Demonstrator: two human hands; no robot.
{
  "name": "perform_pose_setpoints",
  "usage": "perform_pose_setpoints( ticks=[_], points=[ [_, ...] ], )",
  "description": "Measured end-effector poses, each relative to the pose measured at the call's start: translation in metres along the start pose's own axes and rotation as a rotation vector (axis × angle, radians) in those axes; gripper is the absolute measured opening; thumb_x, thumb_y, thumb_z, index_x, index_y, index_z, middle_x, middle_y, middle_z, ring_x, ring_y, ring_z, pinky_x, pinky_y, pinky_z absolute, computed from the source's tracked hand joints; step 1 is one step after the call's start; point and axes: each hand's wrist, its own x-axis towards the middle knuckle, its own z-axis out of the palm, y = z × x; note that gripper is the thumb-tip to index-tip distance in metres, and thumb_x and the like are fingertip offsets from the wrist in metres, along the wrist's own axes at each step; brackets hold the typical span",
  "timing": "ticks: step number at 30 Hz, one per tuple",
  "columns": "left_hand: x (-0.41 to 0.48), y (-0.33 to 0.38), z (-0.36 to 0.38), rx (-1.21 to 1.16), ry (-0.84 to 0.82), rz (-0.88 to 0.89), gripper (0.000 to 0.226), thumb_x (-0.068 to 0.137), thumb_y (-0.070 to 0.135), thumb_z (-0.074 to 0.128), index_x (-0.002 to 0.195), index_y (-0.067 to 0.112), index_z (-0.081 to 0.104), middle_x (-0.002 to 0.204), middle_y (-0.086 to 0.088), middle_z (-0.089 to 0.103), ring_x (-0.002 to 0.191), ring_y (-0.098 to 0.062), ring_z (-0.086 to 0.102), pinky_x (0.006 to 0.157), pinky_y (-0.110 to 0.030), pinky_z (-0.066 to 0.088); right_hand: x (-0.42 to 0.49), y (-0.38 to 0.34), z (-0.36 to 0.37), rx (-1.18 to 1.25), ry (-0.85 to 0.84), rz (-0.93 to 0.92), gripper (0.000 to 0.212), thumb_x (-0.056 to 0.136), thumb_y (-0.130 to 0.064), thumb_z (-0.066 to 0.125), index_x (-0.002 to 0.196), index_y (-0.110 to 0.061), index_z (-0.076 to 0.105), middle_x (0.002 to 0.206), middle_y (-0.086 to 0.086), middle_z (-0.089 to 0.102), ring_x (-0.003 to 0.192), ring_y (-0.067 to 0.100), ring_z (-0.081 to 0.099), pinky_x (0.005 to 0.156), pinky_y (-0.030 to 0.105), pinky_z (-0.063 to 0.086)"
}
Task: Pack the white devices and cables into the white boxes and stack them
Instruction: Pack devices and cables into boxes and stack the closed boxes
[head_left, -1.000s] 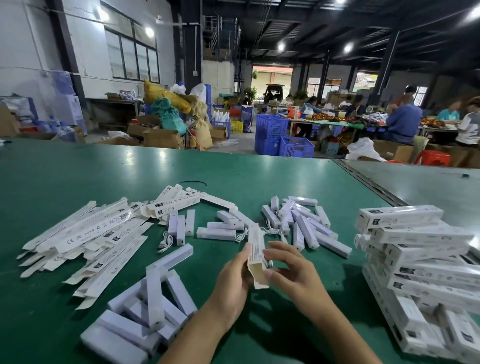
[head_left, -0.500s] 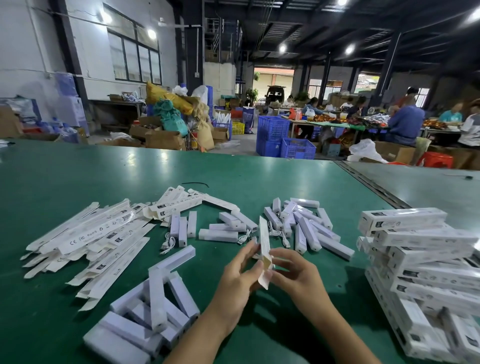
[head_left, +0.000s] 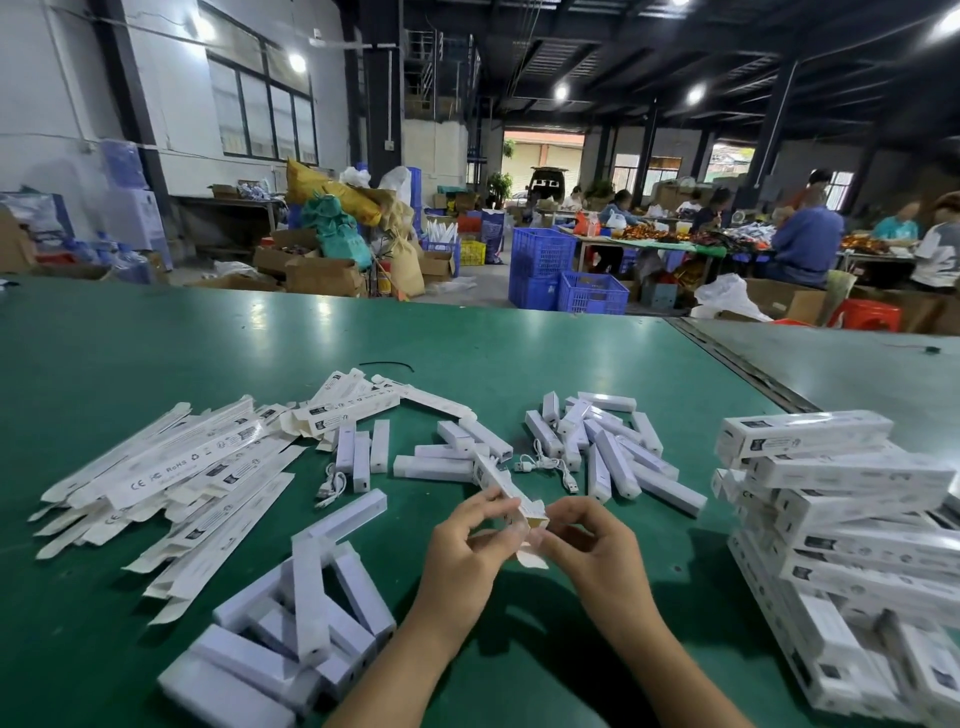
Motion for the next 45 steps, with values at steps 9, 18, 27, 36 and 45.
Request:
perform_pose_setpoints(
  ticks=[9,18,27,36,45],
  points=[
    [0.000,-0.001,-0.001,-0.044,-0.004,0.086,0.013,0.085,0.007,0.076,0.095,0.015,0.072,0.120,0.016,0.070,0.113,-0.010,0.066,0.081,-0.026,0.058,-0.003,-0.009,-0.009,-0.318,-0.053,-0.331,0.004,0.083,-0.019,0.076,0.081,-0.018,0.073,0.100,-0.016,0.069,0.083,0.011,0.069,0.068,0.019,0.055],
    [0.003,-0.003,-0.006,-0.063,0.055,0.148,0.011,0.083,0.009,0.077,0.093,0.011,0.073,0.110,0.002,0.074,0.098,-0.018,0.073,0.075,-0.033,0.061,-0.006,-0.019,-0.015,-0.421,-0.265,-0.449,0.027,0.083,-0.010,0.075,0.108,-0.021,0.075,0.126,-0.019,0.064,0.109,-0.001,0.064,0.089,0.017,0.053],
    [-0.001,-0.004,-0.002,-0.120,-0.002,0.136,0.011,0.087,-0.007,0.067,0.089,0.003,0.072,0.108,-0.001,0.074,0.094,-0.024,0.074,0.074,-0.036,0.061,-0.008,-0.014,-0.008,-0.366,-0.065,-0.435,0.045,0.079,-0.009,0.080,0.102,-0.040,0.059,0.097,-0.020,0.070,0.078,0.003,0.072,0.071,0.014,0.054],
    [-0.003,-0.002,0.000,-0.136,-0.017,0.148,0.010,0.089,-0.006,0.064,0.092,0.000,0.072,0.110,-0.001,0.074,0.091,-0.023,0.074,0.072,-0.032,0.061,-0.005,-0.012,-0.010,-0.453,-0.020,-0.643,0.014,0.077,0.002,0.079,0.087,-0.009,0.077,0.098,-0.005,0.072,0.082,0.000,0.069,0.071,0.016,0.056],
    [-0.002,-0.004,0.000,-0.114,0.007,0.153,0.013,0.089,-0.006,0.065,0.093,0.003,0.073,0.112,0.003,0.073,0.097,-0.023,0.073,0.076,-0.032,0.060,-0.005,-0.012,-0.010,-0.397,-0.051,-0.626,0.009,0.076,-0.004,0.080,0.081,-0.010,0.075,0.100,-0.005,0.072,0.087,0.004,0.071,0.071,0.022,0.059]
  ],
)
